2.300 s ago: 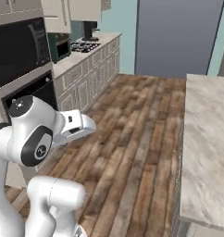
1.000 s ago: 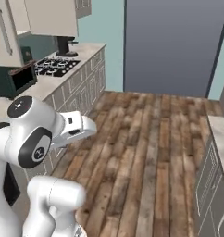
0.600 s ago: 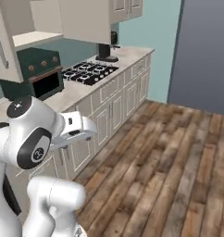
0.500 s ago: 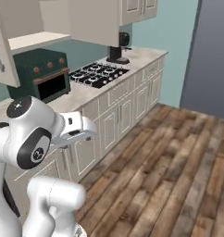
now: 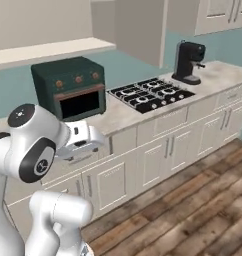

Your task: Retrieve the tupperware and aluminum foil from the cabinet and place them on the dining counter near the plate with squash and garlic to prepare for storing leftovers.

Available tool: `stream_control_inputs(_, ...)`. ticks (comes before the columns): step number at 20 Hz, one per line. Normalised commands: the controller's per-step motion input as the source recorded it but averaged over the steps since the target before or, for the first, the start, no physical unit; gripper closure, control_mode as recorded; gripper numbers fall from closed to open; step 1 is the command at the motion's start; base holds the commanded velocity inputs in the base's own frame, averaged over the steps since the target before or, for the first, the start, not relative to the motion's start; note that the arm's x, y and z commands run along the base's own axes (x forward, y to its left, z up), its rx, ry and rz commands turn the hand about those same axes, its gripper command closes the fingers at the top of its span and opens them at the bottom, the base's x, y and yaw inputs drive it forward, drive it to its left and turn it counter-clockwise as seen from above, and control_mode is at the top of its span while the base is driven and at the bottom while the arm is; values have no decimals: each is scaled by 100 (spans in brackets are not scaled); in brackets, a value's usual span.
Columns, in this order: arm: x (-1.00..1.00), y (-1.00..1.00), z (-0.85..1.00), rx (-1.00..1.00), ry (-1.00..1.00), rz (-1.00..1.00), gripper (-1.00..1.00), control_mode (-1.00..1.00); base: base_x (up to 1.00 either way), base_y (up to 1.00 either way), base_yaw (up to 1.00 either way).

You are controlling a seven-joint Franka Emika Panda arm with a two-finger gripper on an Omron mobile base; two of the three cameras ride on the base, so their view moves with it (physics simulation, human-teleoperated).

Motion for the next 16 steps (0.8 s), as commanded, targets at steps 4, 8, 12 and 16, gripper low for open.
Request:
stream_control_inputs(4,0,0,0,0,0,0,-100,100,40,-20,61)
stream_control_inputs(8,0,0,0,0,0,0,-100,100,28,-23,59)
stream_control_inputs(12,0,0,0,0,0,0,-100,100,40,-33,56)
stream_control_inputs(16,0,0,0,0,0,0,-100,100,42,-63,46)
